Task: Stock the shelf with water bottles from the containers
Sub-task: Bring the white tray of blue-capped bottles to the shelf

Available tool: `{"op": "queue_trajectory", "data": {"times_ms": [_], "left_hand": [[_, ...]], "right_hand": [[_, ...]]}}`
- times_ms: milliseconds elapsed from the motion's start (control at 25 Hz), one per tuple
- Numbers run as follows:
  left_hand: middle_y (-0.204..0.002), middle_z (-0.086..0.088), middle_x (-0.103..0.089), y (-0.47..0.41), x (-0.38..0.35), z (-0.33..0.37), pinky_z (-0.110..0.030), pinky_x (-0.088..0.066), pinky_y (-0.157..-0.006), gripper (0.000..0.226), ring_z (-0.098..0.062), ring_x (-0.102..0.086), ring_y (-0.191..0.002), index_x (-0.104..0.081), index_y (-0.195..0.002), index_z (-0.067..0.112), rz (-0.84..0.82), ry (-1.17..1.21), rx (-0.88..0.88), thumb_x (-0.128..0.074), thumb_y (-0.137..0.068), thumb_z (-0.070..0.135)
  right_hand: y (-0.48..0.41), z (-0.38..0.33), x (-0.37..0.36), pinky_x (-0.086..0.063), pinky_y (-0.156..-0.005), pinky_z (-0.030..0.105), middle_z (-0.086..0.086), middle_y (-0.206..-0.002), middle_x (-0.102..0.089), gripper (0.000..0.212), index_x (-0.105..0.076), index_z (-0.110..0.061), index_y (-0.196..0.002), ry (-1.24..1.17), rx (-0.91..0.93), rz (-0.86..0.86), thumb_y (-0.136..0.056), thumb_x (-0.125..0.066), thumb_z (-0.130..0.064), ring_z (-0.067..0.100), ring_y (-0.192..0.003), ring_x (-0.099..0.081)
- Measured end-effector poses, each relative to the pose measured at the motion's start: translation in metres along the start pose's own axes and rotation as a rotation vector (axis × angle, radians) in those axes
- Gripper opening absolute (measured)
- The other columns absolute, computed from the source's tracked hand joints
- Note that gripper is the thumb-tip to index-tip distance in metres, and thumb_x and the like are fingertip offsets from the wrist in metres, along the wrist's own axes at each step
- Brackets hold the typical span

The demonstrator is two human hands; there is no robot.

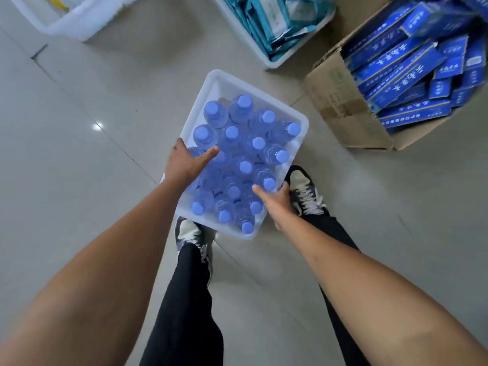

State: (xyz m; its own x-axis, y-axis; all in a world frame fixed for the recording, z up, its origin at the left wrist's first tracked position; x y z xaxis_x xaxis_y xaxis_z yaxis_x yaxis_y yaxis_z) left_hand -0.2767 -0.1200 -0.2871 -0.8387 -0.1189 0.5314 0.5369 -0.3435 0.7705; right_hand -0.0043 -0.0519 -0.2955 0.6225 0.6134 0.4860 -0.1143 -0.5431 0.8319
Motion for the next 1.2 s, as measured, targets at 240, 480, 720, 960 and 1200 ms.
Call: {"op": "queue_trajectory", "data": {"times_ms": [240, 480, 720, 960, 1200], "left_hand": [[-0.138, -0.011, -0.053, -0.033, 0.013, -0.016, -0.047, -0.045, -0.105, 0.104, -0.031, -0.053, -0.127, -0.042, -0.141, 0.010, -0.074, 0.031, -0.083, -0.073, -0.069, 0.078], [-0.120, 0.001, -0.071, -0.068, 0.017, -0.040, -0.044, -0.056, -0.097, 0.090, -0.015, -0.070, -0.106, -0.065, -0.120, 0.026, -0.300, 0.108, -0.147, -0.087, -0.050, 0.077], [-0.053, 0.016, -0.060, -0.041, 0.021, -0.005, -0.008, -0.040, -0.046, 0.044, 0.007, -0.055, -0.046, -0.056, -0.078, 0.018, -0.423, 0.049, -0.204, -0.087, -0.065, 0.046], [-0.077, 0.001, -0.049, -0.037, 0.021, -0.009, -0.029, -0.038, -0.059, 0.078, -0.014, -0.047, -0.066, -0.054, -0.083, 0.012, -0.295, 0.024, -0.203, -0.080, -0.046, 0.075], [-0.081, 0.004, -0.054, -0.019, -0.011, -0.029, -0.026, -0.039, -0.058, 0.080, -0.013, -0.053, -0.071, -0.055, -0.094, 0.009, -0.346, 0.133, -0.197, -0.082, -0.052, 0.072]], "right_hand": [[-0.015, -0.002, -0.019, -0.050, -0.099, 0.032, -0.006, -0.143, -0.047, 0.103, -0.029, -0.021, -0.153, -0.304, 0.044, 0.095, -0.073, -0.087, -0.048, 0.017, -0.124, -0.056], [-0.038, 0.009, -0.008, -0.041, -0.112, 0.053, -0.012, -0.150, -0.046, 0.124, -0.034, -0.032, -0.145, -0.404, 0.052, -0.155, -0.044, -0.083, -0.083, 0.012, -0.134, -0.051], [-0.053, -0.003, 0.014, -0.056, -0.087, 0.041, 0.001, -0.147, -0.049, 0.119, -0.030, -0.015, -0.143, -0.312, 0.031, -0.402, -0.053, -0.080, -0.073, 0.017, -0.116, -0.062], [-0.063, 0.006, 0.026, -0.053, -0.102, 0.051, -0.002, -0.140, -0.048, 0.112, -0.037, -0.020, -0.134, -0.226, 0.059, -0.356, -0.046, -0.079, -0.076, 0.019, -0.129, -0.054], [-0.068, 0.017, 0.044, -0.047, -0.085, 0.036, -0.007, -0.123, -0.053, 0.109, -0.039, -0.020, -0.129, -0.153, 0.089, -0.315, -0.044, -0.072, -0.080, 0.013, -0.116, -0.054]]}}
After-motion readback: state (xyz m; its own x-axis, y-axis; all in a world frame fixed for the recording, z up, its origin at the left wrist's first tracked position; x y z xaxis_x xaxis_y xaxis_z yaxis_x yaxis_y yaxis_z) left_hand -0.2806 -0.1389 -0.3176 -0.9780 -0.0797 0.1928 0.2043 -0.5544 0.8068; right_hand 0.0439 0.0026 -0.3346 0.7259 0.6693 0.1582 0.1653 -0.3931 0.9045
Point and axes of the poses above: each hand's wrist, its own y-axis away from the middle knuckle, its own x-axis out of the back of the hand, z = x × y, the point moved 4 cm from there along -y, towards the middle knuckle
